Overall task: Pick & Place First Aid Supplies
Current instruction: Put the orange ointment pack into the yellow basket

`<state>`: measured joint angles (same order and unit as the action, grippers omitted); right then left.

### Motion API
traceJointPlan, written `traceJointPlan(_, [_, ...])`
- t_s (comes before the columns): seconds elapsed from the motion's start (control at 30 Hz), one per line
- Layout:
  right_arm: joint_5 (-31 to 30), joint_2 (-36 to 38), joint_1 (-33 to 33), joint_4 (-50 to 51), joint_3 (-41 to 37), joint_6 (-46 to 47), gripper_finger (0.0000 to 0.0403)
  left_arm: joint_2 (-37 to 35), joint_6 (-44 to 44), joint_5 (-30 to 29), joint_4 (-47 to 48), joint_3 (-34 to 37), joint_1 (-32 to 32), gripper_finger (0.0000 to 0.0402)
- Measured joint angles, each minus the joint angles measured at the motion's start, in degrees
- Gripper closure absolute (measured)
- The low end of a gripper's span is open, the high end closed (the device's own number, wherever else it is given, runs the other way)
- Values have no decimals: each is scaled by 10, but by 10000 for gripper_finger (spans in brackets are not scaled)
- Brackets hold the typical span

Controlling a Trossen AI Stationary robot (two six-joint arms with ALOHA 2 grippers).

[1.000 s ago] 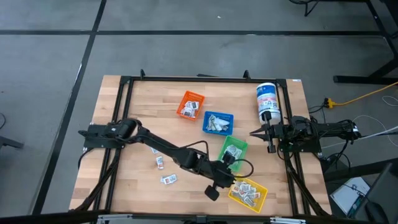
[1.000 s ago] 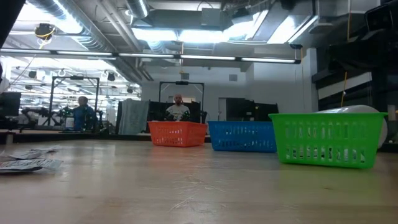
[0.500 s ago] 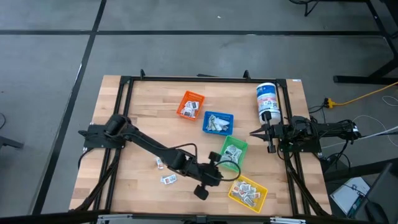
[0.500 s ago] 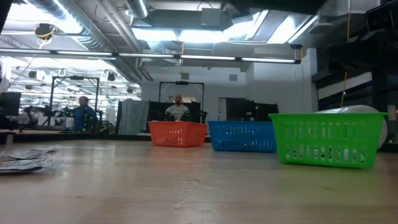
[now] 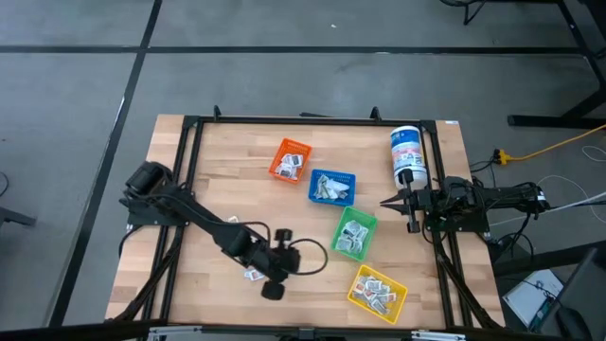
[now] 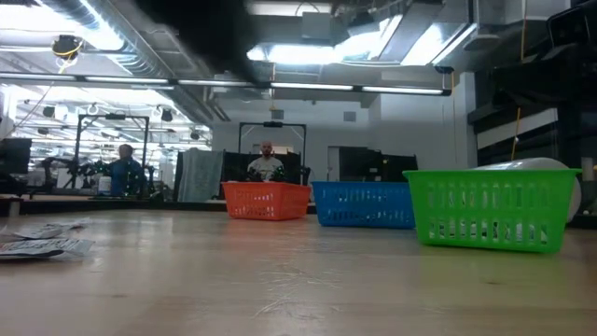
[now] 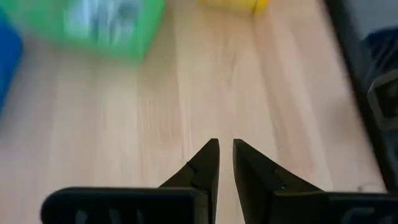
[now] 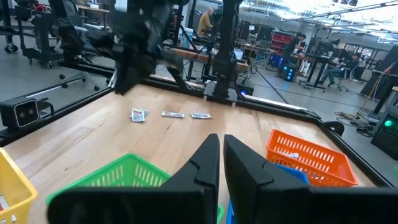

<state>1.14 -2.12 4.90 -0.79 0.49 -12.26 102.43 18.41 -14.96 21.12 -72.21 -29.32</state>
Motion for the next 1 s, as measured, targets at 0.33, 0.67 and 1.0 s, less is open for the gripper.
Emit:
traceJointPlan(0.33, [0,0,0,0,0,0,377,-4,200,29,103,73,-34,355])
traceJointPlan(0.67, [0,0,0,0,0,0,377,-4,290,70,149,91,-36,288])
traceJointPlan(1.0, [0,0,0,0,0,0,377,-4,293,57,127,91,-35,233])
